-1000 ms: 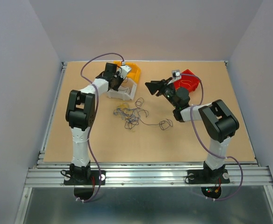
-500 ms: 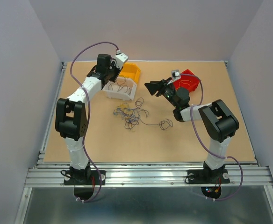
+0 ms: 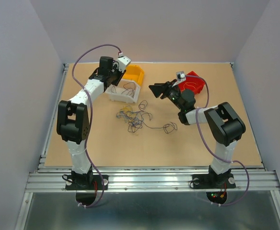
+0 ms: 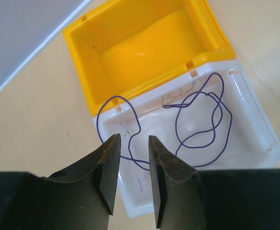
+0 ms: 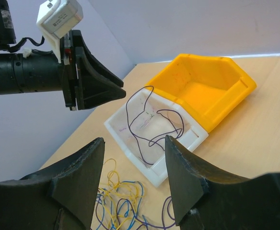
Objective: Untangle the cables
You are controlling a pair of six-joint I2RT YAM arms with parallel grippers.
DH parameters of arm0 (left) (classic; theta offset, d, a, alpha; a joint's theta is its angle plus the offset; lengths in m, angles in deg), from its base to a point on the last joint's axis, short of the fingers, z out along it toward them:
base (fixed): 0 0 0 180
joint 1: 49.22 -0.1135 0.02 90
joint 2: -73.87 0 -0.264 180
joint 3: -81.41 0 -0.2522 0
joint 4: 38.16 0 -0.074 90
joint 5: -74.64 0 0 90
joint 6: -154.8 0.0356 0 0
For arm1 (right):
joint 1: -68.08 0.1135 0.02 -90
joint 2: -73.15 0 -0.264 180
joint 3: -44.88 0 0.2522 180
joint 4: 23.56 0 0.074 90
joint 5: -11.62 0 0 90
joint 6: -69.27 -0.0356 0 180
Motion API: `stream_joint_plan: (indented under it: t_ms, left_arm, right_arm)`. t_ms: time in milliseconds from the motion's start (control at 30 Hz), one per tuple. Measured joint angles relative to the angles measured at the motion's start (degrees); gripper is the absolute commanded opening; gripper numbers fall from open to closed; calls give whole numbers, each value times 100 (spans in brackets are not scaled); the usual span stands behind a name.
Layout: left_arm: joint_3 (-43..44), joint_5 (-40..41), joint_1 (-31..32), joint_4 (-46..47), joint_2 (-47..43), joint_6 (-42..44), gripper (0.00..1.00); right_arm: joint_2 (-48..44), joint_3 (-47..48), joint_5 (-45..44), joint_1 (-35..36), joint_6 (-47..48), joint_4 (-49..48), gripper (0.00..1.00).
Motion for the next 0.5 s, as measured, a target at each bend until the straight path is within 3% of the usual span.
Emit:
stream_joint_plan:
  t_ms: [333, 467, 500]
  left_arm:
    - [142, 142, -249, -79, 691, -35, 41]
    - [262, 216, -289, -205, 920, -72, 27]
    - [280, 219, -291, -216, 949, -79, 16]
  right_arm:
    - [0, 0, 50, -31, -44, 0, 59]
    - [0, 0, 59, -37, -48, 0, 58]
    - [0, 0, 63, -37, -52, 0, 58]
